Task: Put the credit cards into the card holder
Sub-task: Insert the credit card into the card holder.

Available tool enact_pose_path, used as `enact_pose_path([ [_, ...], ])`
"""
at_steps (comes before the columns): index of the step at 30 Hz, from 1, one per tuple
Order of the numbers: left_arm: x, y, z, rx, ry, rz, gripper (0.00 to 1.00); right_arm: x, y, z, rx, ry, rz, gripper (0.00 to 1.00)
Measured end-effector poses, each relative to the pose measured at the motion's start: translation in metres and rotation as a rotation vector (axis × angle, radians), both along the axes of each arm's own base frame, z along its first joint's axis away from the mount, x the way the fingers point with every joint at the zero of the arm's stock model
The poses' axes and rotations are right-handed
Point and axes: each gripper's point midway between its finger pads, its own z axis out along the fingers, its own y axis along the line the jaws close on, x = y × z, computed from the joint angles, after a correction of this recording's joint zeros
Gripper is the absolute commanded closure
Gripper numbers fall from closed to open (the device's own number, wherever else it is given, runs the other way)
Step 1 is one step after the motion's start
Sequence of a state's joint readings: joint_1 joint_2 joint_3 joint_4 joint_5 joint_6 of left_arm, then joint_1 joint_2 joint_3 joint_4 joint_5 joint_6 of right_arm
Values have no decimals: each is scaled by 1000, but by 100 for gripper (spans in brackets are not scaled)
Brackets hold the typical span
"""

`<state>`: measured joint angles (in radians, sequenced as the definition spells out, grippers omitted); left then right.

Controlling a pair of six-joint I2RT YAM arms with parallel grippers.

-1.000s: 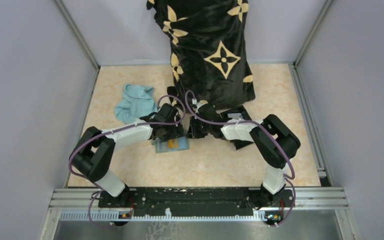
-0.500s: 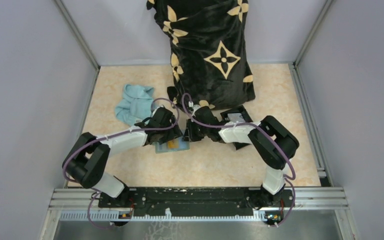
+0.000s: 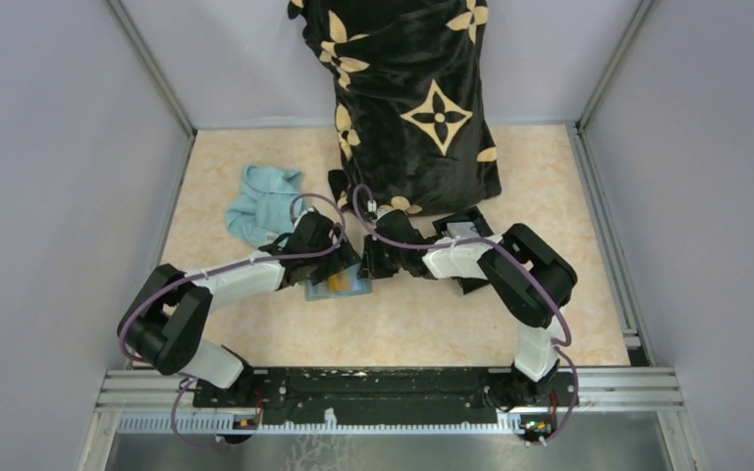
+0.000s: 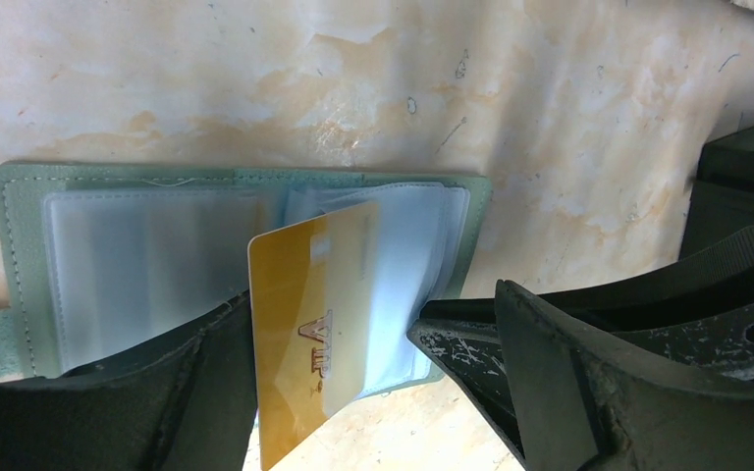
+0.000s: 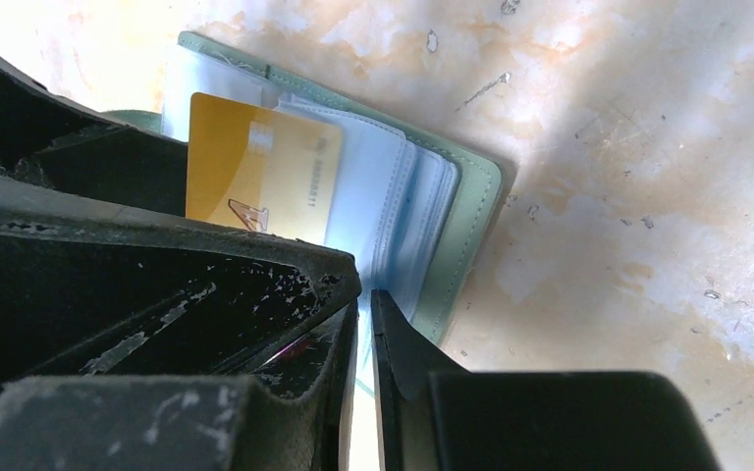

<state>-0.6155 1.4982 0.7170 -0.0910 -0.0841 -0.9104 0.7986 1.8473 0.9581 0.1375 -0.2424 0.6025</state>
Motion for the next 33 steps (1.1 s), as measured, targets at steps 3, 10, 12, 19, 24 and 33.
enact_pose_path([
  [3,0,1,1,-8,-2,15,9,2,1,0,-7,9,-13,89],
  [10,-1,11,3,21,0,43,9,6,7,-1,-21,9,-43,90],
  [12,-4,15,4,34,5,48,8,8,8,-1,-26,7,-51,90],
  [19,-17,26,7,63,18,54,0,13,11,-1,-24,3,-72,90],
  [24,-21,31,6,72,20,59,3,13,11,-1,-31,2,-75,90],
  [33,-27,34,7,31,-12,76,19,13,11,-1,-38,2,-77,90],
])
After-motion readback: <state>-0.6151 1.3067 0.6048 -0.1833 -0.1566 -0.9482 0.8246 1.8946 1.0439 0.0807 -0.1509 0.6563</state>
